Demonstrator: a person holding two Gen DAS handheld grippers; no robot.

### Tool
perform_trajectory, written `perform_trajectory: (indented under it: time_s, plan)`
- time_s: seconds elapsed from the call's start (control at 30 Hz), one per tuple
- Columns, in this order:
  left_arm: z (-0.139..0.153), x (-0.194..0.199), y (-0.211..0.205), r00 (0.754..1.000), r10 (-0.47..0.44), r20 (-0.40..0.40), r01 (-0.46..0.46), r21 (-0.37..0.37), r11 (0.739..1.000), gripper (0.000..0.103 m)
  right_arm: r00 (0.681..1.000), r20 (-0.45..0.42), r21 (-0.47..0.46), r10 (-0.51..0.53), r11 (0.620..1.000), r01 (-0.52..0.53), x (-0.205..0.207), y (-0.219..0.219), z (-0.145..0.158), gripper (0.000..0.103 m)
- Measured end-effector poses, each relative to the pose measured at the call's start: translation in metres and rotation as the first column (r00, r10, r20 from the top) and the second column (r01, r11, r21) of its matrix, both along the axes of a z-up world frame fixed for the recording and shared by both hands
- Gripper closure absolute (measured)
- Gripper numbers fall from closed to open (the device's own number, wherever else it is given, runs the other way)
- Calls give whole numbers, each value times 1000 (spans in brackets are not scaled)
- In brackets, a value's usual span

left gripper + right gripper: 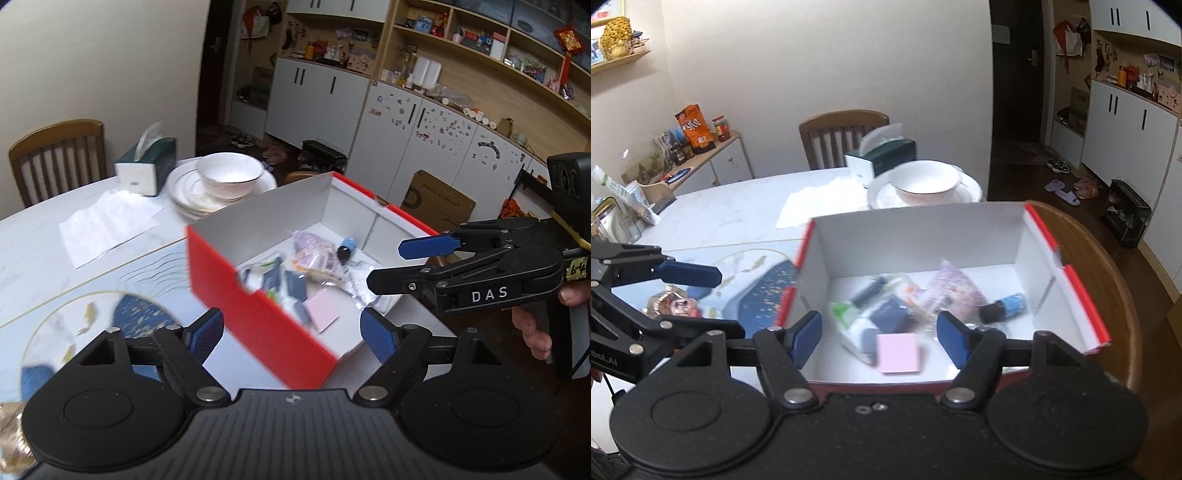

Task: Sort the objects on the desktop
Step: 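Withdraw both tools from the box back to the item pile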

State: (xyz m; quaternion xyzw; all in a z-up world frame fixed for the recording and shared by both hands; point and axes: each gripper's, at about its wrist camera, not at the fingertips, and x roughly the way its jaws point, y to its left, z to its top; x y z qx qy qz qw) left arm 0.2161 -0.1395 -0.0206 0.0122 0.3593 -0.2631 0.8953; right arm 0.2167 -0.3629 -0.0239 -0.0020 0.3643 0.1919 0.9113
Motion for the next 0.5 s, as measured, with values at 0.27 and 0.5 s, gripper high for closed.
perform_trajectory:
  time_s: [0.27, 0.5]
  plan:
    - [3, -16, 59, 997, 73, 12, -73, -8, 997, 18, 999, -23, 14, 48, 999, -48, -14, 60, -3, 35]
    - [1, -24, 109, 989, 149, 23, -149, -7, 989, 14, 997, -42, 8, 70, 998, -69, -22, 107, -10, 35]
